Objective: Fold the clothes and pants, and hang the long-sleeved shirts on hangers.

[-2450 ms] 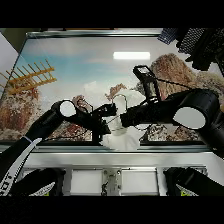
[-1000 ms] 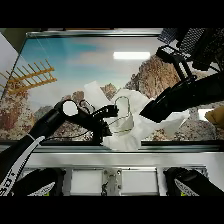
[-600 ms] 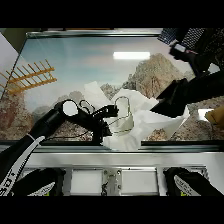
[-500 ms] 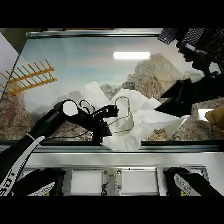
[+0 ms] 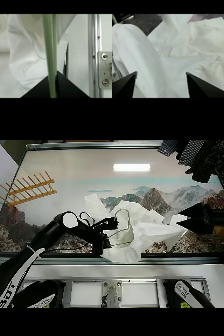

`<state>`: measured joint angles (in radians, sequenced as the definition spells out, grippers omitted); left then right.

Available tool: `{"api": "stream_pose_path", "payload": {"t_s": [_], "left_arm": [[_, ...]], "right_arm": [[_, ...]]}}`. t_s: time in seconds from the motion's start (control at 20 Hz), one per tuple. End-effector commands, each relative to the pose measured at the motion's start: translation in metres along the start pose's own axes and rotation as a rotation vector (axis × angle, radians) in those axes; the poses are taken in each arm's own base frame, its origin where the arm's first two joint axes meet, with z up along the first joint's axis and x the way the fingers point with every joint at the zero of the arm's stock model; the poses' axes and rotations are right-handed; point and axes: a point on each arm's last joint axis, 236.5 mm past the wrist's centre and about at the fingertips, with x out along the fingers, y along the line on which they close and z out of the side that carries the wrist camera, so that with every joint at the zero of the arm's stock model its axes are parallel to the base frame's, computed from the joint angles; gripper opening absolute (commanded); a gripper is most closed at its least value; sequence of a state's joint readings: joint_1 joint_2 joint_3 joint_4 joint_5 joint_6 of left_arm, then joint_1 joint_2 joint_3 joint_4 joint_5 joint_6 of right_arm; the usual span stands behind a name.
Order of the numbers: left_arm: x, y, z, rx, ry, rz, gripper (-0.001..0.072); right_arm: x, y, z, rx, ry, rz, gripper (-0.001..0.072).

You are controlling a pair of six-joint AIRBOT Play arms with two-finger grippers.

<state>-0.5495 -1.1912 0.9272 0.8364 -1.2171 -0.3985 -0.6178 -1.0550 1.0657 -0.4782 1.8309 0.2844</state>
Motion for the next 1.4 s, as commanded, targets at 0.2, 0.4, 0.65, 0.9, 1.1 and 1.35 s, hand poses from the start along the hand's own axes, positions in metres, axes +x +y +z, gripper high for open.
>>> {"api": "stream_pose_path", "payload": {"t_s": [0.2, 0.4, 0.65, 0.9, 1.1, 1.35], "left_arm": [[-0.015, 0.013, -0.014, -0.021, -0.006, 0.006, 0.0010], [-0.026, 0.018, -0.025, -0.024, -0.006, -0.002, 0.0010], [-0.027, 0.020, -0.025, -0.024, -0.008, 0.003, 0.0010], [-0.027, 0.020, -0.025, -0.025, -0.009, 0.003, 0.0011], [-0.027, 0.020, -0.025, -0.024, -0.009, 0.003, 0.0011], [-0.027, 0.020, -0.025, -0.025, -0.009, 0.003, 0.0011]], "right_arm": [[0.000, -0.002, -0.002, -0.060, -0.071, 0.027, 0.0675], [0.009, -0.003, -0.005, -0.049, -0.063, 0.075, 0.0675], [0.047, 0.008, -0.011, -0.059, -0.012, 0.238, 0.0675], [0.057, 0.010, -0.017, -0.060, 0.003, 0.287, 0.0675], [0.063, 0.013, -0.034, -0.035, 0.023, 0.308, 0.0675], [0.071, 0.019, -0.041, -0.019, 0.011, 0.347, 0.0675]]}}
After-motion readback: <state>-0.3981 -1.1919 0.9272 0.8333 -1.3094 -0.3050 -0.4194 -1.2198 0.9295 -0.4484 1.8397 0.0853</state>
